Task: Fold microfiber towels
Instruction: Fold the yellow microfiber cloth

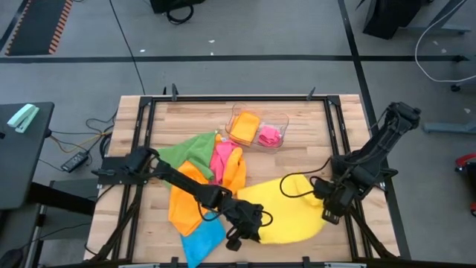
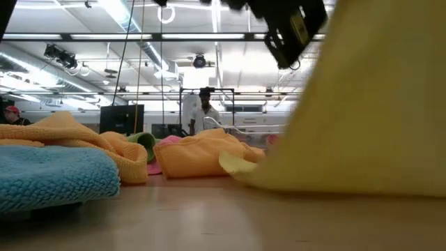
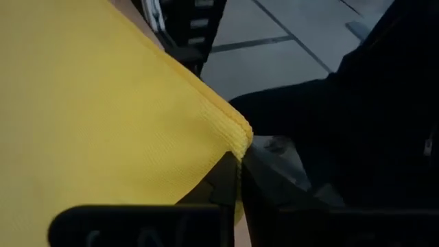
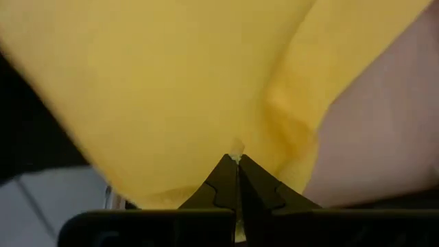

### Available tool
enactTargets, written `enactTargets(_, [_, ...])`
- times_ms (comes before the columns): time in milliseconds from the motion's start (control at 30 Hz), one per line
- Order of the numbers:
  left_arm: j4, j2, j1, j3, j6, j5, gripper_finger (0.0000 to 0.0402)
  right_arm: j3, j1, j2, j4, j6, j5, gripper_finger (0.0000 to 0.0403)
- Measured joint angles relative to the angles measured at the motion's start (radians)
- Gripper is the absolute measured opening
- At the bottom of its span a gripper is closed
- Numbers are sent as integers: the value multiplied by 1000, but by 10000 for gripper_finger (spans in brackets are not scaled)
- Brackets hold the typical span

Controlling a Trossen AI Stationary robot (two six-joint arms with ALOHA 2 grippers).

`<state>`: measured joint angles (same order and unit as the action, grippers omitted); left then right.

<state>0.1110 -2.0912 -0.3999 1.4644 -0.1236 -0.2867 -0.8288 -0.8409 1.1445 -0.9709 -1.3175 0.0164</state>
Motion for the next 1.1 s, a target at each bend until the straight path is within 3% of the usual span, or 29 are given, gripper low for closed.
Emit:
enactTargets(200, [-244, 64, 42, 1, -33, 90, 9, 0, 66, 15, 2, 47, -167, 10])
enactTargets(400, [-414, 54, 52, 1, -94, 137, 31, 0, 135, 56, 4, 108, -284, 10])
enactTargets(733, [-588, 72, 73, 1, -121, 324, 8, 0, 228, 188, 19, 196, -313, 10])
enactTargets(900, [-641, 73, 92, 1, -119, 424, 28, 1, 261, 212, 17, 204, -350, 10])
enactTargets(1100, [-669, 73, 112, 1, -120, 440, 33, 1, 291, 219, 17, 223, -360, 10])
